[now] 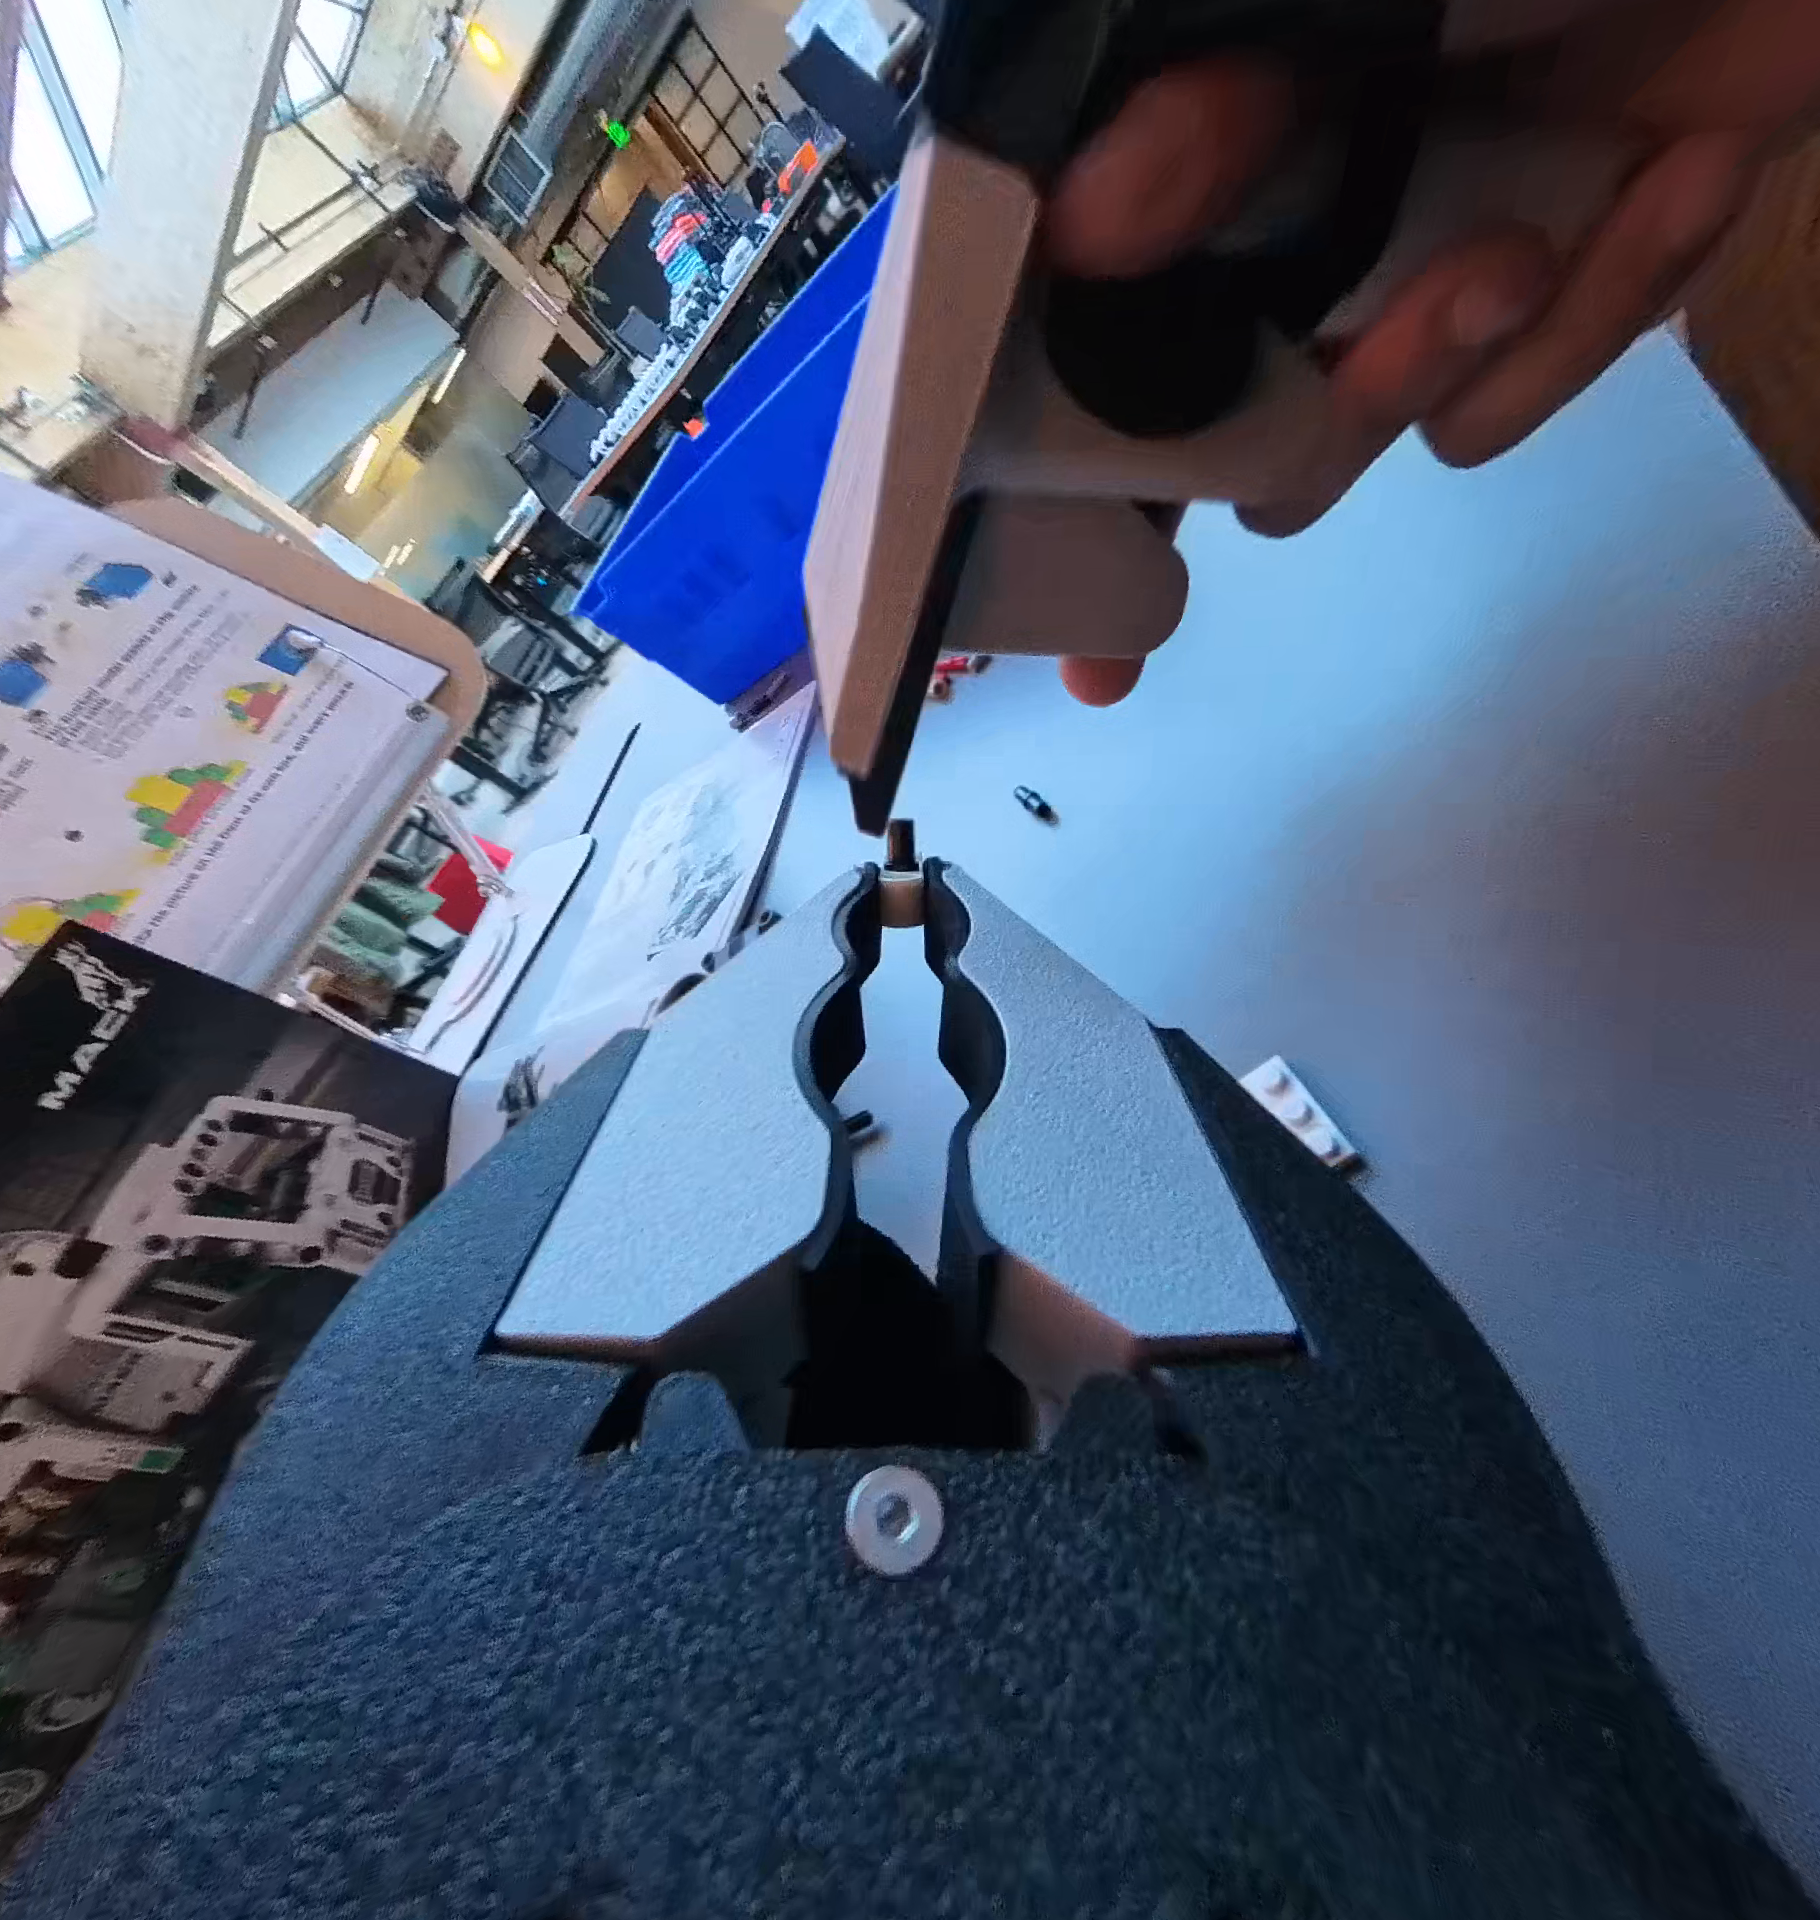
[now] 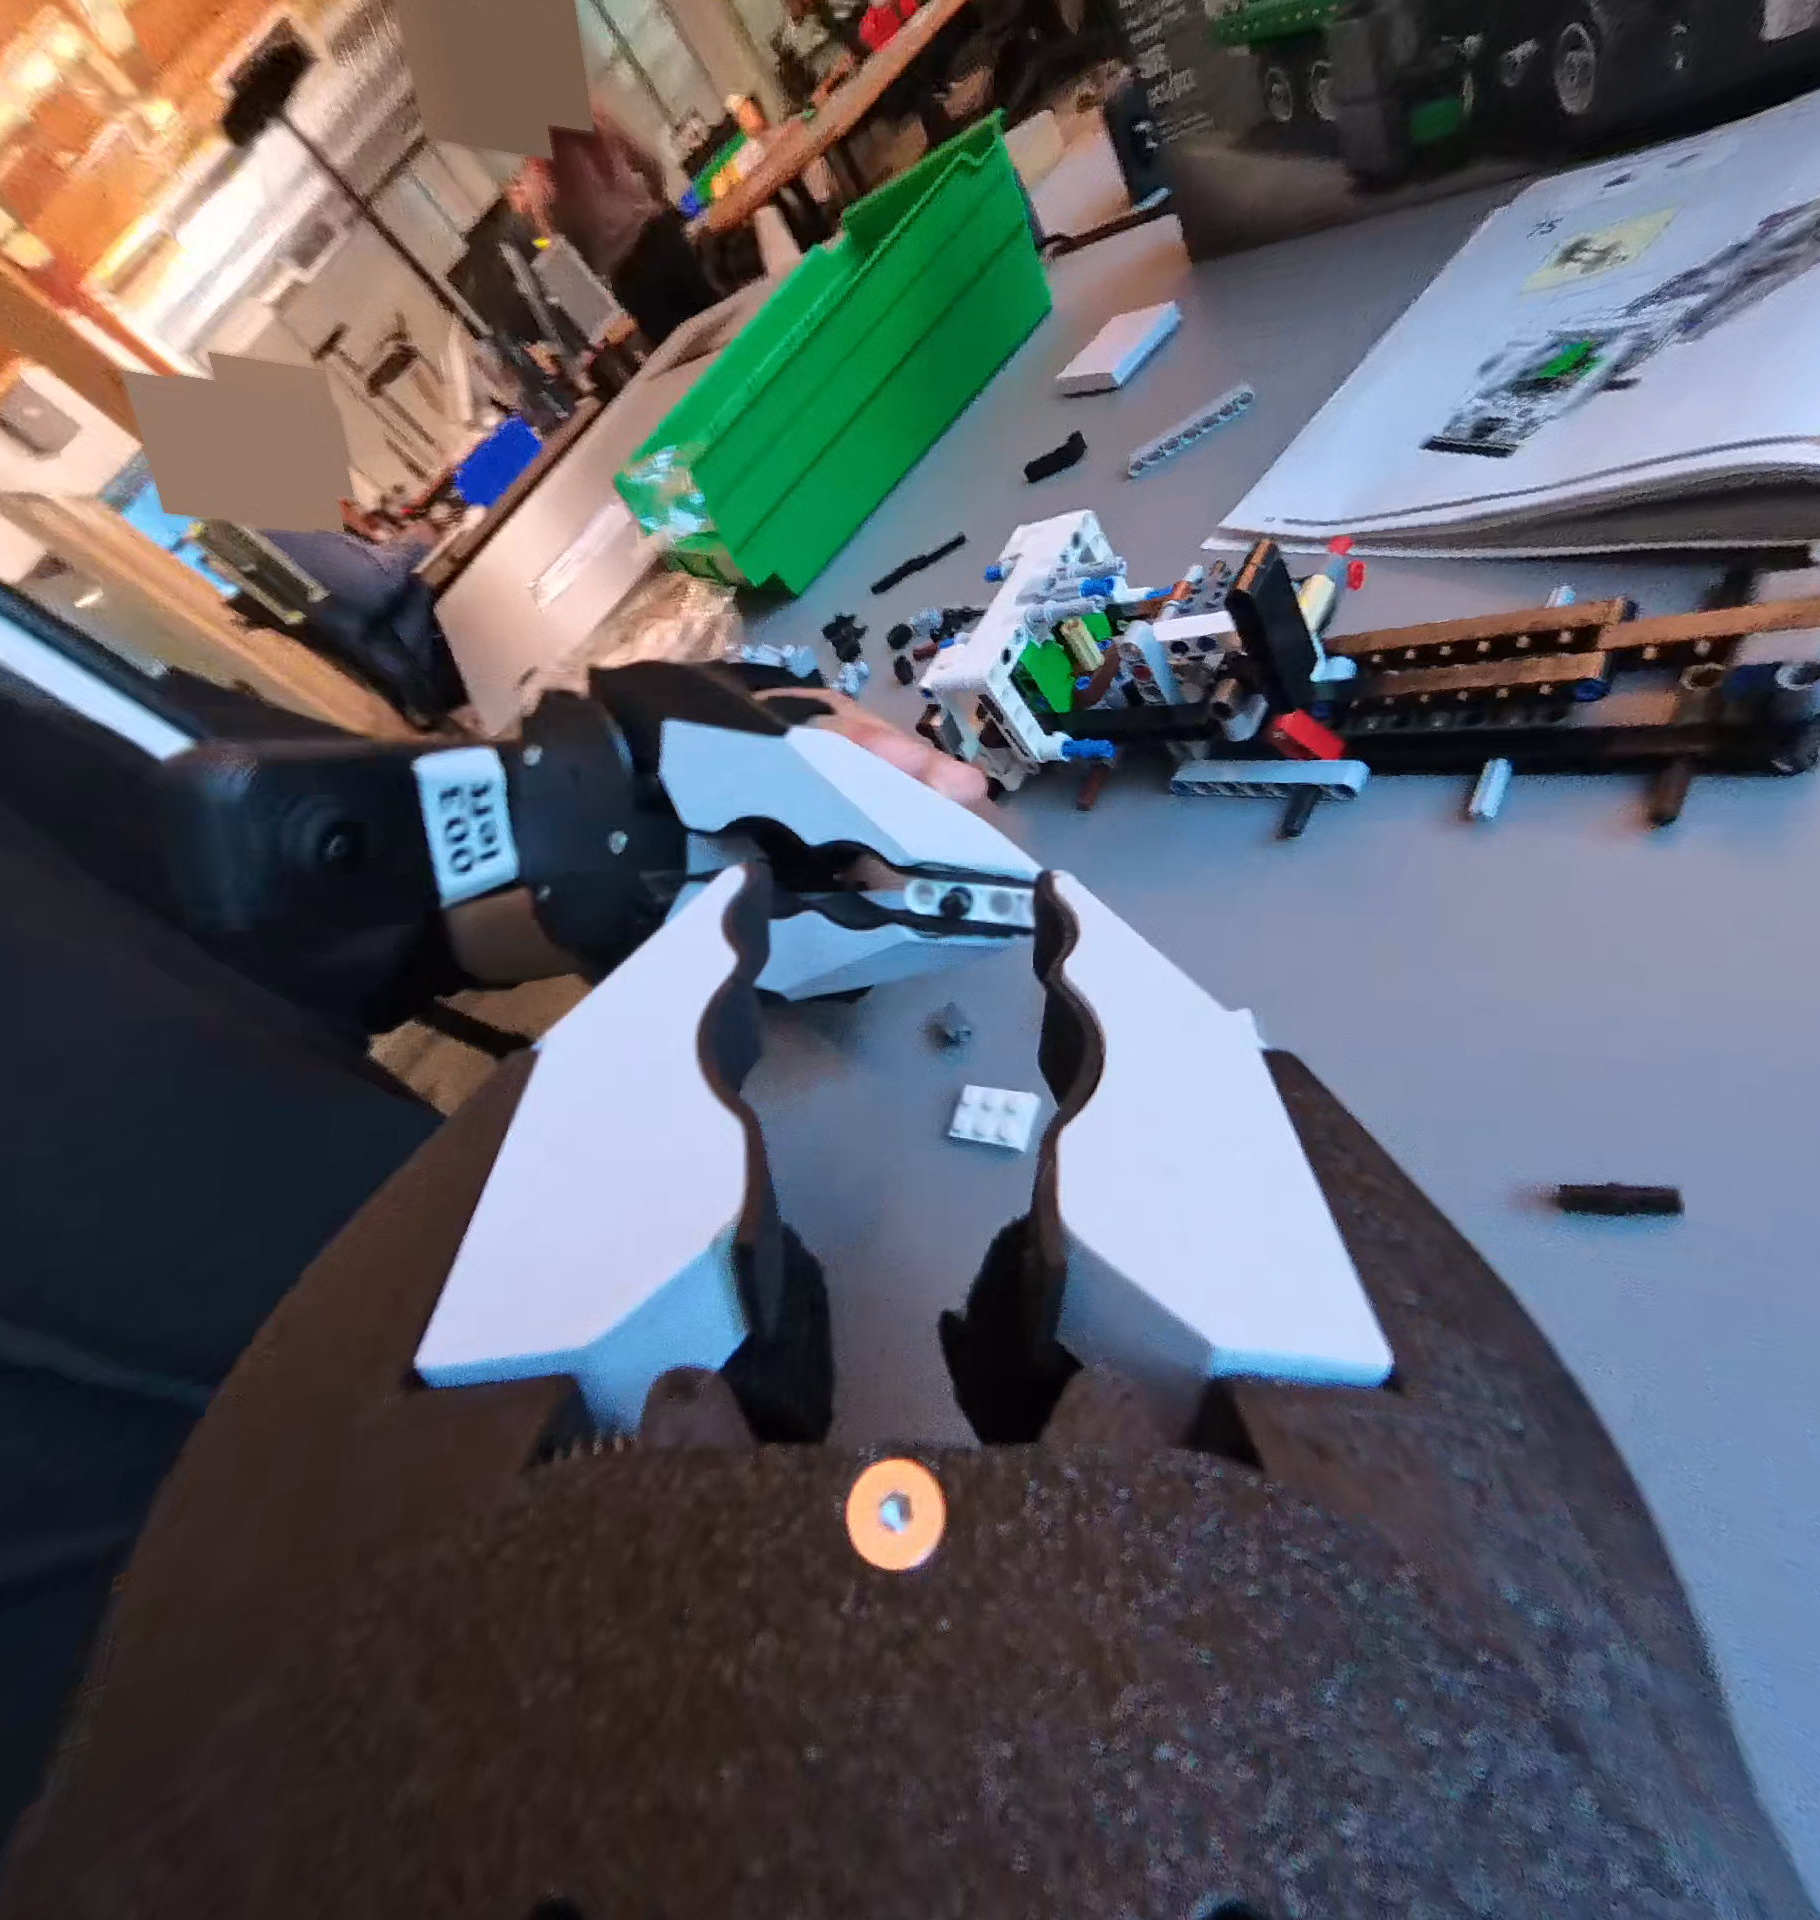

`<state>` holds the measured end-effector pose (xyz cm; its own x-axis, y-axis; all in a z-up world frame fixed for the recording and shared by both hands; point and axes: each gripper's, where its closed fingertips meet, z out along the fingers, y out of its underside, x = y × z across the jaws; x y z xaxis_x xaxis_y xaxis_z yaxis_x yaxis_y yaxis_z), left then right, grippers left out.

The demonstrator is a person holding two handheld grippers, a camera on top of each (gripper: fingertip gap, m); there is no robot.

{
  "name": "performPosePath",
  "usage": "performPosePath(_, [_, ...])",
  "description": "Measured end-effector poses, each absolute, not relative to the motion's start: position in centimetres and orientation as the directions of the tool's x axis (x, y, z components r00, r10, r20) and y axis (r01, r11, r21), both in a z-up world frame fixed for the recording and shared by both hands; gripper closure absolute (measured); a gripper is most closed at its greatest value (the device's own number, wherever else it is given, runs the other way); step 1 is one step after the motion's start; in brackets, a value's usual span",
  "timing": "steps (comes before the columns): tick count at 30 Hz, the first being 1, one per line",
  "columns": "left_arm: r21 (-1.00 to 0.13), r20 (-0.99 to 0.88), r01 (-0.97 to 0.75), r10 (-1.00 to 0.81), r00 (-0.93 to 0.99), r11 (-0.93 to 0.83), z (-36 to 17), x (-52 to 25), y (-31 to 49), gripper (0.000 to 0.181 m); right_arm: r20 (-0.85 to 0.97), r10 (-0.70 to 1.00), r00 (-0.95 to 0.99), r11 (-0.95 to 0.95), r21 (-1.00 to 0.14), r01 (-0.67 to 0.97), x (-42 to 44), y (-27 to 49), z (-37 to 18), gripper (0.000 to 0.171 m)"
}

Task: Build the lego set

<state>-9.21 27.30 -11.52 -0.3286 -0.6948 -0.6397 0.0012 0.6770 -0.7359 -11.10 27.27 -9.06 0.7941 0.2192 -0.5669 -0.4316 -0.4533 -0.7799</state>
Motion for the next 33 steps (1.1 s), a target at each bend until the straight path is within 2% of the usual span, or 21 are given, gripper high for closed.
performPosePath(3, [-0.713, -0.666, 0.008, -0.674, -0.32, 0.701, -11.6, -9.3, 26.9, 0.175, -0.502, 0.145, 0.852, -0.464, -0.795, -0.389, -10.5, 27.4, -10.0, 0.127])
performPosePath(13, [-0.691, -0.692, -0.013, -0.667, -0.276, 0.723, -11.4, -9.3, 27.2, 0.175, -0.381, 0.087, 0.92, -0.506, -0.813, -0.289, -10.1, 27.6, -11.1, 0.124])
performPosePath(18, [-0.694, -0.692, 0.0, -0.666, -0.279, 0.72, -11.2, -9.5, 26.9, 0.175, -0.409, 0.11, 0.906, -0.505, -0.808, -0.304, -10.7, 27.9, -11.3, 0.131])
performPosePath(33, [-0.732, -0.644, 0.006, -0.69, -0.329, 0.681, -11.4, -9.8, 26.4, 0.174, -0.493, 0.163, 0.855, -0.526, -0.776, -0.348, -11.4, 27.5, -11.3, 0.131])
